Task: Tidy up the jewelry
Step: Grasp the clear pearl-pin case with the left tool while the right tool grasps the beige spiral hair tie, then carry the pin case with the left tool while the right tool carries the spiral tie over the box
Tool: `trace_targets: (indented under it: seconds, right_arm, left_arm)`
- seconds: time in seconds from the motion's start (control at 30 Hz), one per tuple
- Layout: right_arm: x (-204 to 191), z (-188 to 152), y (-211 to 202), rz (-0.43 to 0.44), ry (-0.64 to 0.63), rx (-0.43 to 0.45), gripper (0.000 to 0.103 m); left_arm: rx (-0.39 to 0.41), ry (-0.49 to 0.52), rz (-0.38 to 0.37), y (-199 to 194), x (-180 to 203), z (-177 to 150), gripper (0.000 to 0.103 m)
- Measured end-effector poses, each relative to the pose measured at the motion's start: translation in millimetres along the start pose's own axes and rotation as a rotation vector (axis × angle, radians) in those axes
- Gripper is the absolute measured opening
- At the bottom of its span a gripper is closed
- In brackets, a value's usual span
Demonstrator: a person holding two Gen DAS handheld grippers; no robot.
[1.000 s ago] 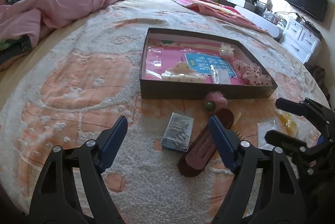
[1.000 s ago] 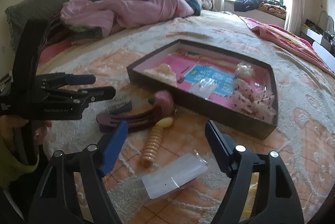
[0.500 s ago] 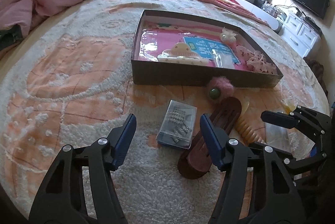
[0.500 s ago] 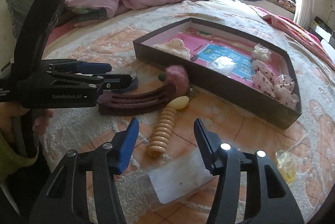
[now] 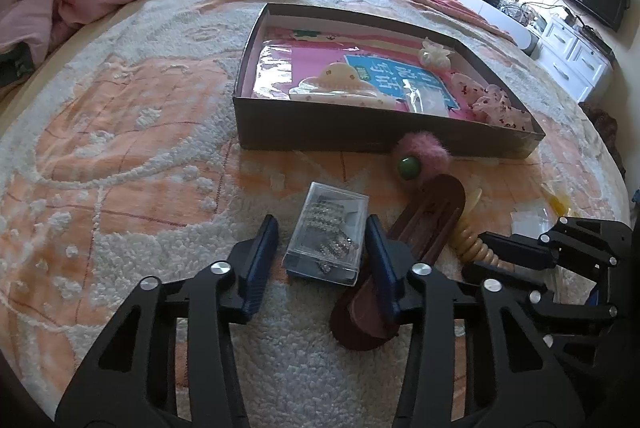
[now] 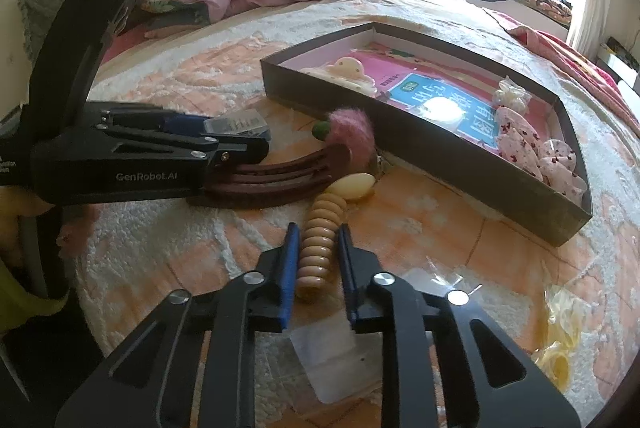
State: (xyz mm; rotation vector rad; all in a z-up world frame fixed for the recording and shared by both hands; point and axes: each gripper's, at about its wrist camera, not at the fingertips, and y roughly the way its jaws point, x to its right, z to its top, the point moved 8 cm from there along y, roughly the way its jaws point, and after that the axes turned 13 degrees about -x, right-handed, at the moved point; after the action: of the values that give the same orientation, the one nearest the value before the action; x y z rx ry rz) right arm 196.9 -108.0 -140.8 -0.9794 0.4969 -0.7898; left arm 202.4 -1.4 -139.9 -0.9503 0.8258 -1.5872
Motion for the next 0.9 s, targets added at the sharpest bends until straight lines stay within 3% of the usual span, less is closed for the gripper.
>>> trace_targets:
  seconds: [0.17, 0.9]
  right_arm:
    - [10, 0, -5, 0.024, 0.046, 0.015, 0.017]
    - [45, 9, -46, 0.031, 0.124, 0.127, 0.017]
  left_arm:
    - [-0.002, 0.013, 0.014, 1, 5, 3, 0.025]
    - [0.074, 0.062, 0.04, -33, 36, 18, 0.024]
